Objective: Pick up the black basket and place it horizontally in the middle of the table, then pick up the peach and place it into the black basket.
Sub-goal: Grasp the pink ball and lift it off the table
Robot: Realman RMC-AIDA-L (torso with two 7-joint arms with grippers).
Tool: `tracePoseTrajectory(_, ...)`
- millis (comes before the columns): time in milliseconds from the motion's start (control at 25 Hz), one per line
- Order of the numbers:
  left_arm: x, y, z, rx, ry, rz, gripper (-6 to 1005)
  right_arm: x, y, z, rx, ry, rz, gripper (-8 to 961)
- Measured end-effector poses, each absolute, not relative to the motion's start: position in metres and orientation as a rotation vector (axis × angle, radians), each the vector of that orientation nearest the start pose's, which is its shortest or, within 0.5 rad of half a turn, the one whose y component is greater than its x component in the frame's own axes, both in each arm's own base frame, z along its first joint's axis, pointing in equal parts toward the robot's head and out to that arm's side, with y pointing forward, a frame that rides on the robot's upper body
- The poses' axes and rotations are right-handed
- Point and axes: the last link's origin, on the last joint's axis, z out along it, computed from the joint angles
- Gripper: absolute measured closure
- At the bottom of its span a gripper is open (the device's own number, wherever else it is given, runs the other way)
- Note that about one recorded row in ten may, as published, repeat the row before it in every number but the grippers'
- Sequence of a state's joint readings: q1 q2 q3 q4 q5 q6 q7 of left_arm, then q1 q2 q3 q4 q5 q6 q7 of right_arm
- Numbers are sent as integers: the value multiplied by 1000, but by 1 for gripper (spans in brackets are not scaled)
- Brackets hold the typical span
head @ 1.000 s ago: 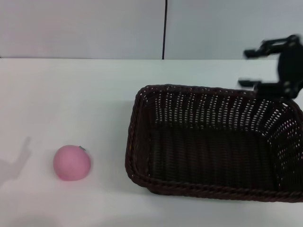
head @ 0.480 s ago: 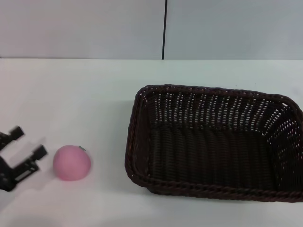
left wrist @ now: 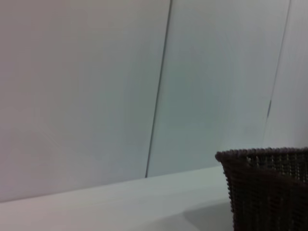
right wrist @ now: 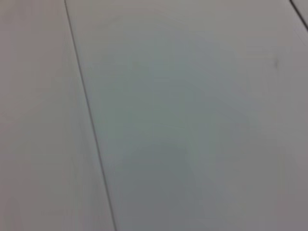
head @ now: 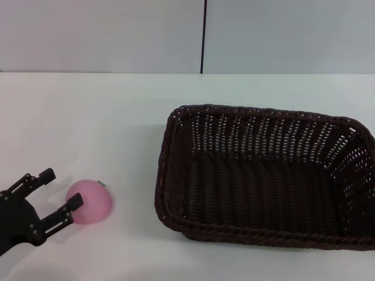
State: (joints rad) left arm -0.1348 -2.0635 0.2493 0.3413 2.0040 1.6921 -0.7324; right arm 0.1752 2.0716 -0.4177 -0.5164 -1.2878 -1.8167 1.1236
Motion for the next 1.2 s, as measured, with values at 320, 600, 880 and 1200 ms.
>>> tracePoseTrajectory(320,-373,182,-11,-2313,-633,-747,191,338,234,87,-1761,547,1305,355)
tracePoseTrajectory(600,-372,182,-14,-2348,-621,-735,192,345,232,75,-1749,619,1273,355)
tracePoseTrajectory(880,-370,182,-18,-2385,-590,-718,396,352,226,59,-1714,649,1235,355)
tracePoseTrajectory(1200,-368,184,-19,-2386,-570,-725,687,352,222,49,-1688,658,1231,355)
